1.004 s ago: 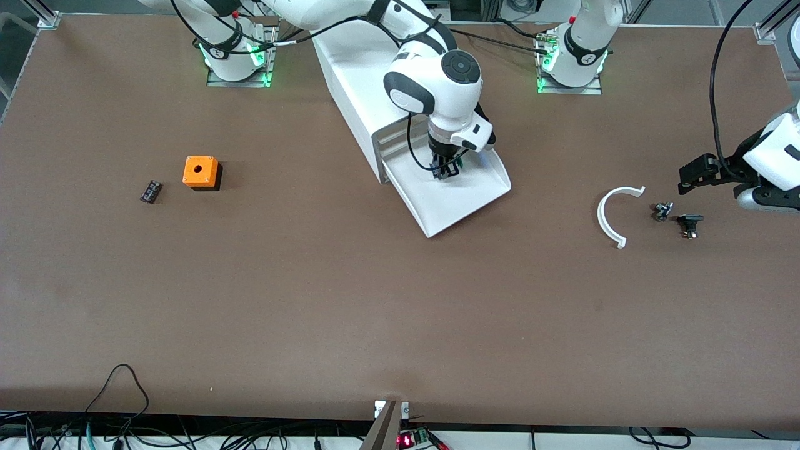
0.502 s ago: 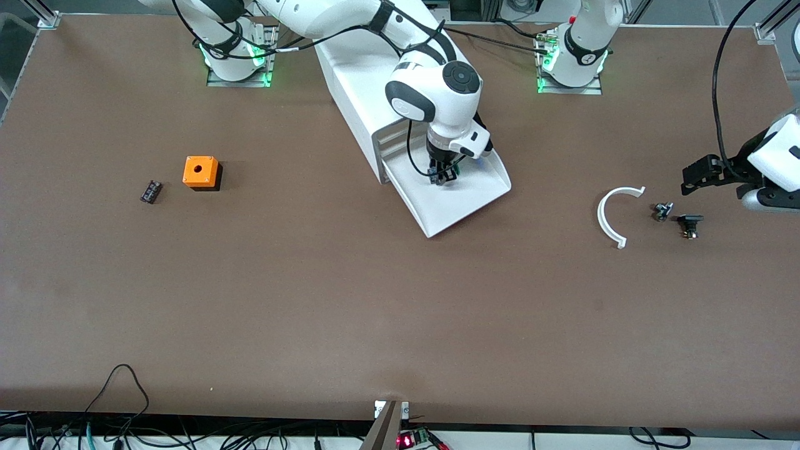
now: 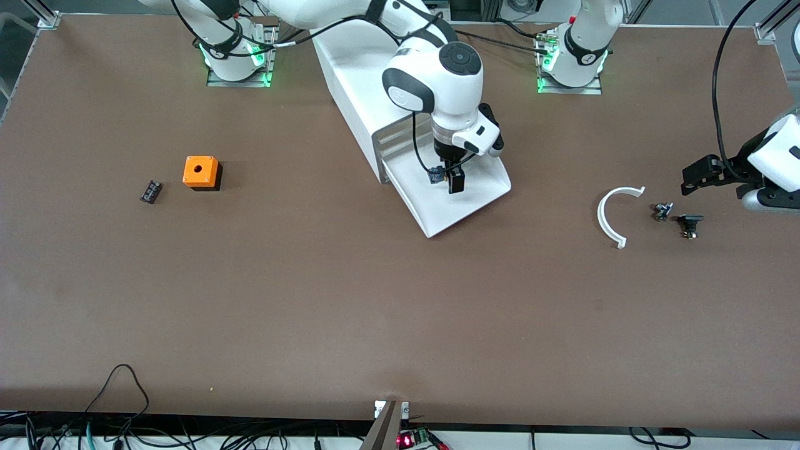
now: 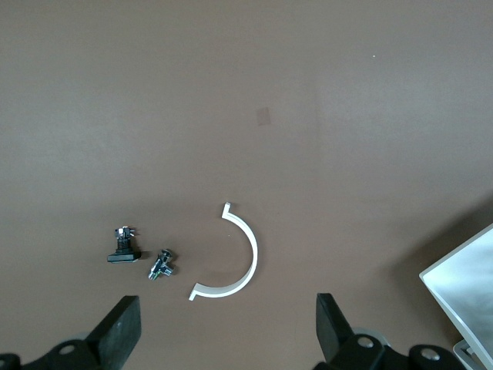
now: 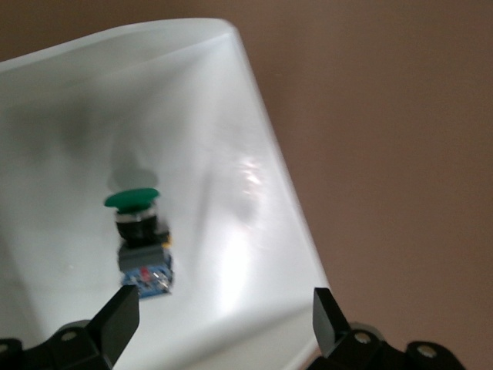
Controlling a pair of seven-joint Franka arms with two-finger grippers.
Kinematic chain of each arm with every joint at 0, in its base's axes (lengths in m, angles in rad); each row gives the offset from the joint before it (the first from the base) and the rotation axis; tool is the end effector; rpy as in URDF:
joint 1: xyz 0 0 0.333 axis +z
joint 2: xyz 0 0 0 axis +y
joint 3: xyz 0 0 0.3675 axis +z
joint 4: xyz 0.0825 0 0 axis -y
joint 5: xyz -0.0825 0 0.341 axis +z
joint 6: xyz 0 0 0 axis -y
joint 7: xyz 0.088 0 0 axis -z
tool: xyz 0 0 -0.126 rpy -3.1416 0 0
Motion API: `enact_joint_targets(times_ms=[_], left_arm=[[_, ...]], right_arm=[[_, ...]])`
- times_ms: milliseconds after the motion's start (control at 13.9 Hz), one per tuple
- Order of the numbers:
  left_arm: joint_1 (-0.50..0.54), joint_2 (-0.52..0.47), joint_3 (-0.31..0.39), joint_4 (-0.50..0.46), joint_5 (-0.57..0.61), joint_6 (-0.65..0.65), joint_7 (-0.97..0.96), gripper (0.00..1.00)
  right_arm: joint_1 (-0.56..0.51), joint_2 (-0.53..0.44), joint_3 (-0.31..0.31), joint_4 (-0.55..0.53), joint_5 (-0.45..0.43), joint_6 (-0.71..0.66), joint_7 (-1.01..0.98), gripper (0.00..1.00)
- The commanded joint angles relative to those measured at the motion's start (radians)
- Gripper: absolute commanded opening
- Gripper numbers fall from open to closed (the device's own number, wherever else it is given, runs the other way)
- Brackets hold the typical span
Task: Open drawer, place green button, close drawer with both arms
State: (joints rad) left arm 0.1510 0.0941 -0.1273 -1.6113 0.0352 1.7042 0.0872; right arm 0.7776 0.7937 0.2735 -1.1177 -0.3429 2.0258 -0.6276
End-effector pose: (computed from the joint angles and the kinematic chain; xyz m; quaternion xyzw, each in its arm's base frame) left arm 0.5530 0.0206 0.6014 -0.9994 0.0338 0.0008 0.0114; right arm 0.4655 0.6157 0.3932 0.6510 0.7531 0.0812 0.0489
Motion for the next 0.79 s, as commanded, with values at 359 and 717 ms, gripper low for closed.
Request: enact_joint_targets(times_ms=[359,717], left_arm=[[-0.043,0.134,-0.123,-0.091,0.012,0.225,-0.369,1.00],[-0.137,0.212,-0.169,-0.286,0.015,0.613,-0.677,1.00]], right_arm=[[-0.242,-0.183,-0.022,-0.011,-0.013,-0.061,0.227,1.00],[-0.352,-0.211,-0.066,-0.025,-0.008,-0.061,0.497,1.00]])
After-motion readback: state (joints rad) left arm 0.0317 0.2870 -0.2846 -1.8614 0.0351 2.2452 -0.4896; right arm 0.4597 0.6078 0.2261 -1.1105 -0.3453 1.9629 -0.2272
